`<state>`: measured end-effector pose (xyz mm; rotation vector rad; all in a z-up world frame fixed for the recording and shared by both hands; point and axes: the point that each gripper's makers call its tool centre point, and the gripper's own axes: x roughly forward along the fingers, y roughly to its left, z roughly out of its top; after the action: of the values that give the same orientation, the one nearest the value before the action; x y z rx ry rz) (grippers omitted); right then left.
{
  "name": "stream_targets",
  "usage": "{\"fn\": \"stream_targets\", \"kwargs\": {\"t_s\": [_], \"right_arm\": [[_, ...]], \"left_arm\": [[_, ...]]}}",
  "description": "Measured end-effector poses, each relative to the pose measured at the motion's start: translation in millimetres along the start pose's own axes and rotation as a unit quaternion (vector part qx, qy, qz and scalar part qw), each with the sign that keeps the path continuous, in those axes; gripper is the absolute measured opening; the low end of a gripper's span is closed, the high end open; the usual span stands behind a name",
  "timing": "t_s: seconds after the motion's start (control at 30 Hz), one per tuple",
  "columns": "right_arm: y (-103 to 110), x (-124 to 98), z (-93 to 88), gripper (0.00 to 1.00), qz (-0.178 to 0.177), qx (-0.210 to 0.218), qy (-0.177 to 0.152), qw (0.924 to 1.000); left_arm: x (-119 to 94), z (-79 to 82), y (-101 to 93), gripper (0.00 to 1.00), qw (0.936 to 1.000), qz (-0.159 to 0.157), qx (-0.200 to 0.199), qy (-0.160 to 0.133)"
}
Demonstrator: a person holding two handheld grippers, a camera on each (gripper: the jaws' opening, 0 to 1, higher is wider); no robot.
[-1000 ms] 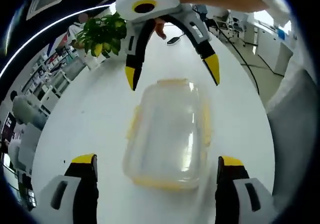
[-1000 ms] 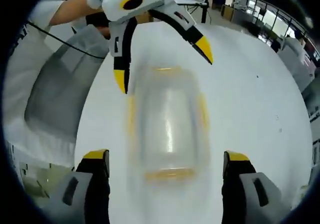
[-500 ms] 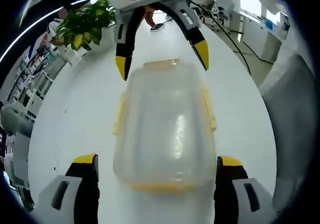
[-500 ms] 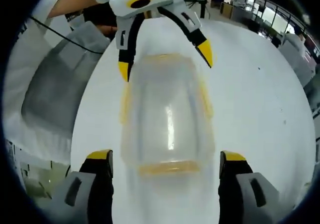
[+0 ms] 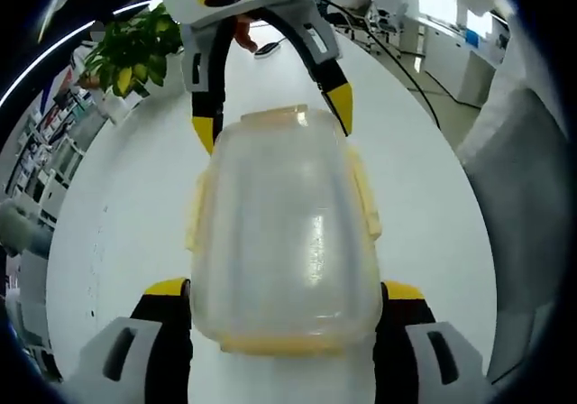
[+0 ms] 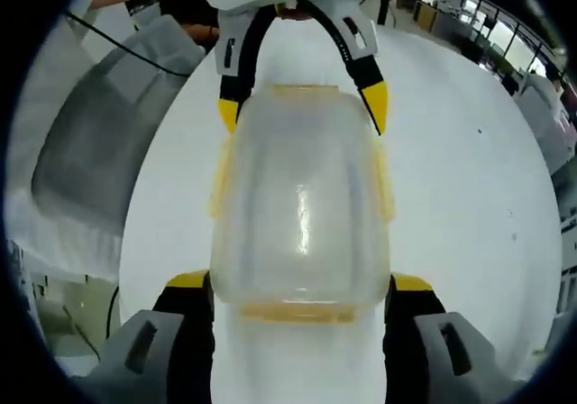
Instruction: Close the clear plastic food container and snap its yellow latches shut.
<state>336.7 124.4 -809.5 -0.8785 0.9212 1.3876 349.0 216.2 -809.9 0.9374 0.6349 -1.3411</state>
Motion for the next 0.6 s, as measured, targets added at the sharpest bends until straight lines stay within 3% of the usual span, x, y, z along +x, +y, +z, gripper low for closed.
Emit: {"fn": "stream_targets", "kwargs": {"t_s": [0.33, 0.6], "right_arm": [[1.2, 8.8, 19.7, 0.74, 0.003, -0.005, -0.006, 1.0000], [1.8, 24.5, 56.6, 0.74, 0.011, -0.017, -0.018, 0.9996]], "left_arm": [[-12.5, -19.5, -3.6, 0.80, 1.0000, 0.001, -0.007, -0.002], [-31.5, -52.7, -7.9, 0.80, 0.9997, 0.004, -0.010, 0.024]]}}
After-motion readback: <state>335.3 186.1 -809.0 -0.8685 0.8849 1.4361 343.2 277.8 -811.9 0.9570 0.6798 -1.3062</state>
